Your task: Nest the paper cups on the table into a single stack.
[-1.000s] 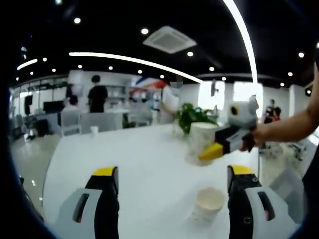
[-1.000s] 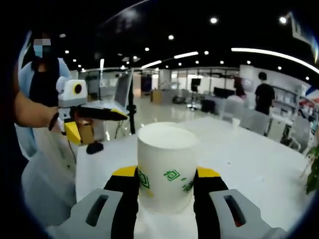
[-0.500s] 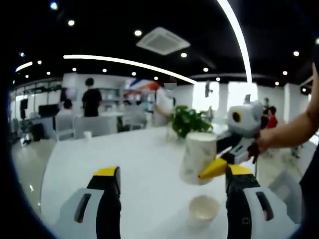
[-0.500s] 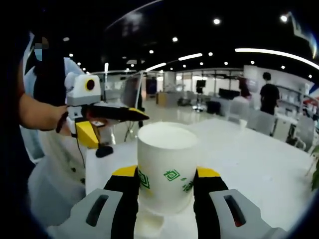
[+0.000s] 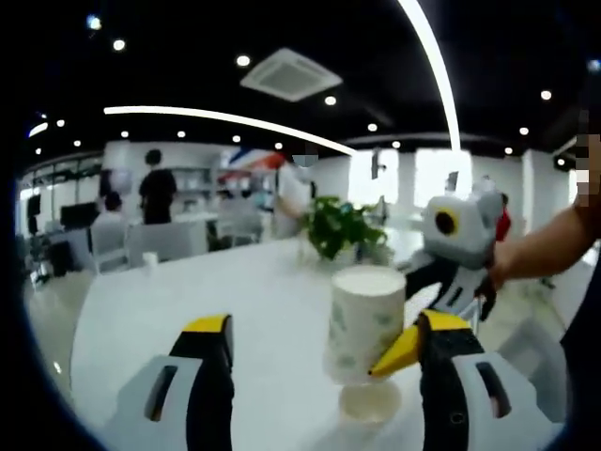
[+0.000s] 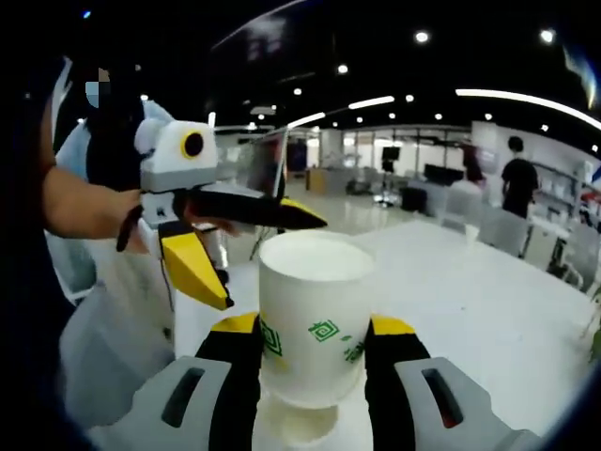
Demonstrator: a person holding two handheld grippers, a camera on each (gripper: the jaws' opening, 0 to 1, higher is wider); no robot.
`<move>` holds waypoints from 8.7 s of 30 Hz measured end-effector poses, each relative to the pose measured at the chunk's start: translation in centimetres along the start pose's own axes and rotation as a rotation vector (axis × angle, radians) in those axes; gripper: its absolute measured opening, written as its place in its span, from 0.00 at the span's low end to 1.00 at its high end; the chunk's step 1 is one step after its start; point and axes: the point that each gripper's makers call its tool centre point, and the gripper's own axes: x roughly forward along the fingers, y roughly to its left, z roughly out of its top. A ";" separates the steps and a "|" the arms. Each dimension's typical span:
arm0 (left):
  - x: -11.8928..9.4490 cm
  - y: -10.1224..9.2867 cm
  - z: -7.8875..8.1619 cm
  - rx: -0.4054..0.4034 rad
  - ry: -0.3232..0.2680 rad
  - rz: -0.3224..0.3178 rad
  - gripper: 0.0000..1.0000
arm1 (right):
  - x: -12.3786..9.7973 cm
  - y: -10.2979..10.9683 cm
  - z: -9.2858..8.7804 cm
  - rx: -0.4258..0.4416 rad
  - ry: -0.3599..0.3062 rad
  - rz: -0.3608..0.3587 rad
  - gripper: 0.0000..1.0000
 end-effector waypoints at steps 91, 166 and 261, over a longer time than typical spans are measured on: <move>-1.4 -3.9 1.5 -0.235 -0.101 -0.313 0.39 | -6.1 3.4 3.4 0.362 -0.266 0.242 0.21; -7.3 3.7 -6.3 0.004 0.163 0.089 0.98 | -10.0 2.0 9.5 -0.207 0.227 0.122 0.00; -9.3 3.8 -10.7 -0.005 0.255 0.140 0.96 | -4.4 3.5 -5.5 -0.391 0.933 0.228 0.00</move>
